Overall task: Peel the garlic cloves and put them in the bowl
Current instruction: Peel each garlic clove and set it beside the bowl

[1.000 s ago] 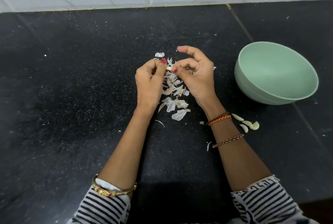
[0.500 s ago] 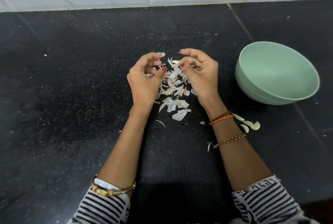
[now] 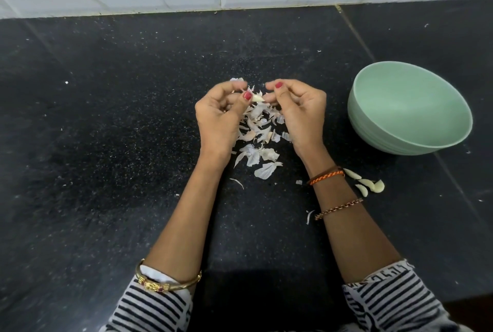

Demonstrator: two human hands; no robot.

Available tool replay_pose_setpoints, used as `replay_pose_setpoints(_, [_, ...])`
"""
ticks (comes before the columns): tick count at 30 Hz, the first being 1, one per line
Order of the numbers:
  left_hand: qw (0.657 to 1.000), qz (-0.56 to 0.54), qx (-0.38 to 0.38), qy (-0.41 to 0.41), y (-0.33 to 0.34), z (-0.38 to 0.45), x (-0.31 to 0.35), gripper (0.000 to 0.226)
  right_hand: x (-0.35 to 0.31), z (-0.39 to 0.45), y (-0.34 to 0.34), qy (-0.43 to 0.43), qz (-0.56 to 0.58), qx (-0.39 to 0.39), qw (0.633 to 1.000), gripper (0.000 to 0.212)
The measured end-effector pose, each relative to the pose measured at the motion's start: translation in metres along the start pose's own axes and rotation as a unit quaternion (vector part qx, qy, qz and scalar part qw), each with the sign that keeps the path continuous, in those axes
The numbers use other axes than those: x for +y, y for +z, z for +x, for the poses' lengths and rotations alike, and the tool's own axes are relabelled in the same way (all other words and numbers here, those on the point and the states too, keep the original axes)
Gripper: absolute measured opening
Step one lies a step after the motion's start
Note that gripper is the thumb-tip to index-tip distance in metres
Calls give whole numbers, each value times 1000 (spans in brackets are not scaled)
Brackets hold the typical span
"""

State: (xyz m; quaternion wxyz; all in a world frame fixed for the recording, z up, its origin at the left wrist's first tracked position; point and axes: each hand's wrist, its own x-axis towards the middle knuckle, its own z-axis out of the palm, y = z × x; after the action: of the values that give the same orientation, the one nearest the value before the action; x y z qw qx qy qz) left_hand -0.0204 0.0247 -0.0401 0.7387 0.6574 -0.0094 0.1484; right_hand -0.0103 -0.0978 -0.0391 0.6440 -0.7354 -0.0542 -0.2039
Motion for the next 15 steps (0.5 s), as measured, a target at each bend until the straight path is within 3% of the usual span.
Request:
replay_pose_setpoints(5, [999,-20,44,-23,-2,1,1,21,1,-1,-1,-36,-10,16,999,8])
replay_pose_setpoints(9, [998,-32,40,-43,-3,1,3,11,1,1,-1,-15,-10,-21,1000,23])
replay_pose_setpoints(15, [998,-27,32,-35,-2,2,2,18,0,1,0,19,25,-91,995,17])
